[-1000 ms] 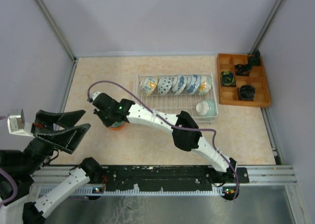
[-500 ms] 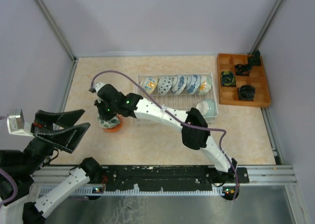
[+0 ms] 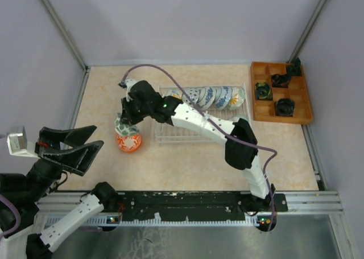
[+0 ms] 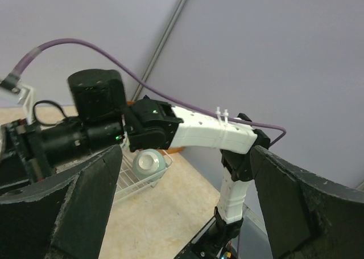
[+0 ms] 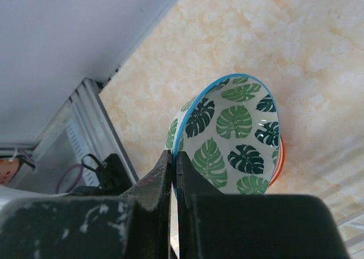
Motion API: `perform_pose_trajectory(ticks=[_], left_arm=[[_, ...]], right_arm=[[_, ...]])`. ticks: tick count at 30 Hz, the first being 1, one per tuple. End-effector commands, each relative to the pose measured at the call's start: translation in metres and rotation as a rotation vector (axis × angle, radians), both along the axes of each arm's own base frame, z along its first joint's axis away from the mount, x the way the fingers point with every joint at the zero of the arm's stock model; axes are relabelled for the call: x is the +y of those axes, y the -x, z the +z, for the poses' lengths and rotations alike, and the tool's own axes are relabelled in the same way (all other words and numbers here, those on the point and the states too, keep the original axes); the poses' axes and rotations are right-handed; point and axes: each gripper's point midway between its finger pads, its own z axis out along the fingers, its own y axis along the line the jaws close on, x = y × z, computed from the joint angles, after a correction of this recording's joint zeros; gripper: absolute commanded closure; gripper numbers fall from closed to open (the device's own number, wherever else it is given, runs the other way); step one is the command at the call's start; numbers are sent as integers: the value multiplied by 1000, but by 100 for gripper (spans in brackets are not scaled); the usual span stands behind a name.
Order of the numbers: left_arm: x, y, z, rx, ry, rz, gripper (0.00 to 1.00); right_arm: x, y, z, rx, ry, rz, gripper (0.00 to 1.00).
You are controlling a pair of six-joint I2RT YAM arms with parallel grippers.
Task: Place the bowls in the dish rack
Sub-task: Pick up the bowl from the center of the board, then place the bowl in the dish rack.
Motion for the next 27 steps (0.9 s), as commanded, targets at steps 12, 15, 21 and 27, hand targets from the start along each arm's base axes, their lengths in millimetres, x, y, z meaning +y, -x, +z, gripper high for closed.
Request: perform_pose_trajectory(ticks=[12, 15, 21, 27], left_arm=[[-45, -43, -19, 44, -92, -19, 0], [-69, -60, -33, 75, -121, -56, 0], [-117, -97, -68, 166, -183, -117, 0], [-158, -126, -98, 238, -209, -185, 0]], right_arm=[[-161, -1, 185, -166, -354, -235, 100], [-210, -10, 168, -139, -341, -335, 100], [-287, -23, 129, -82, -325, -487, 100], [-332, -34, 101, -37, -321, -543, 100]])
